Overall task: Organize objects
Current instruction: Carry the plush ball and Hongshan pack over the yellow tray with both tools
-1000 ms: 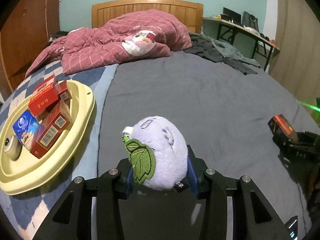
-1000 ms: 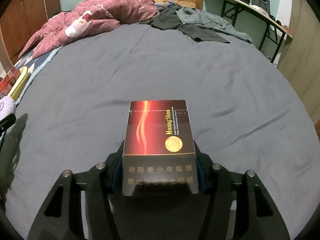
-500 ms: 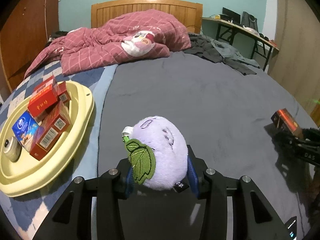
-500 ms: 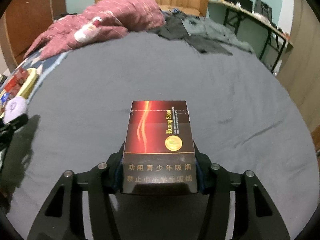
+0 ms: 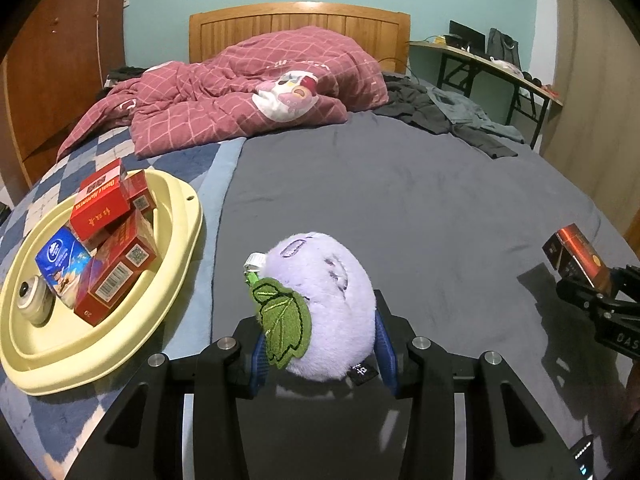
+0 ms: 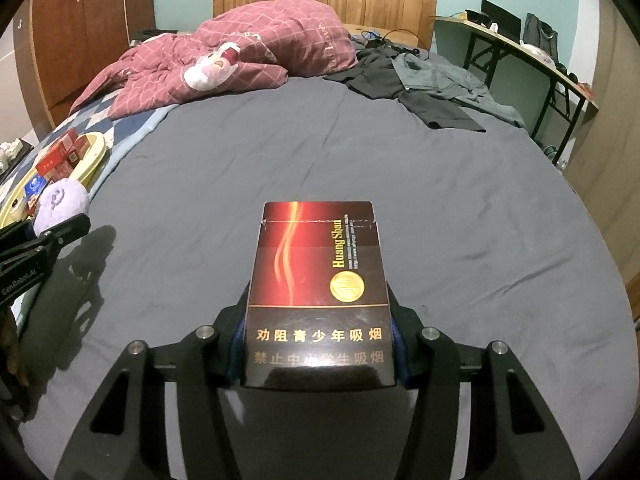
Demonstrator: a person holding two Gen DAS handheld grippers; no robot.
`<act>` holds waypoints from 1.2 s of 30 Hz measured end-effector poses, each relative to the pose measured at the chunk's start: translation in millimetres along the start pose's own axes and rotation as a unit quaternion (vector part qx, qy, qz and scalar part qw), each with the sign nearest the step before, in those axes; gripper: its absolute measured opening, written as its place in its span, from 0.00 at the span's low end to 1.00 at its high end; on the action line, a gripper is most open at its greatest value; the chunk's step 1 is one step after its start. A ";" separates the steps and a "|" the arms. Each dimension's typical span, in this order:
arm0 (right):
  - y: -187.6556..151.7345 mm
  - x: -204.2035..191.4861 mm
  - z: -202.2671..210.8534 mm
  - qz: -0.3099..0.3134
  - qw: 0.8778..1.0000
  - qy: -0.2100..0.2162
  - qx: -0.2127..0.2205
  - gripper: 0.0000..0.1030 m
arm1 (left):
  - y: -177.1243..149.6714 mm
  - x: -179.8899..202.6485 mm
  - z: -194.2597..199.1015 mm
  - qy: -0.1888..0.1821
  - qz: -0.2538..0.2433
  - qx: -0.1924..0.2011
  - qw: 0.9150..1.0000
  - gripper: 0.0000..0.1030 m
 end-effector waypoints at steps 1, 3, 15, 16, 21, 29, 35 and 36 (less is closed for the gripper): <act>-0.2 0.1 -0.7 0.000 1.000 -0.001 -0.001 0.55 | 0.1 -0.1 0.7 0.001 -0.001 0.000 1.000 0.41; -0.1 1.3 -2.0 -0.003 1.000 -0.001 -0.003 0.55 | 0.6 0.1 1.7 0.003 -0.003 0.000 1.000 0.42; 5.6 -3.1 3.4 -0.007 1.000 0.009 -0.003 0.55 | 6.7 -15.9 11.8 0.021 0.003 0.008 1.000 0.41; 8.7 -6.0 6.5 -0.007 1.000 0.010 -0.002 0.55 | 9.1 -18.5 14.4 0.027 -0.001 0.012 1.000 0.42; 21.2 -31.4 24.3 0.016 1.000 0.017 0.004 0.55 | 22.4 -32.2 29.4 0.043 -0.016 0.020 0.999 0.42; 55.2 -116.5 47.5 0.065 0.996 0.050 0.020 0.55 | 26.7 -78.8 60.7 0.072 0.013 0.047 0.996 0.42; 67.0 -194.2 51.4 0.101 0.990 0.093 0.025 0.55 | 14.8 -134.1 70.0 0.085 0.044 0.038 0.995 0.42; 66.9 -207.3 49.8 0.107 0.989 0.100 0.022 0.55 | 13.5 -143.4 69.7 0.091 0.047 0.034 0.994 0.42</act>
Point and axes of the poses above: each gripper's, at about its wrist camera, not at the fingertips, and z roughly against the way its jaws point, x to its right, y to its top, the point moved 5 cm from there along -z, roughly the way its jaws point, and after that the axes turned 10 degrees about -z, right-handed, at the moved point
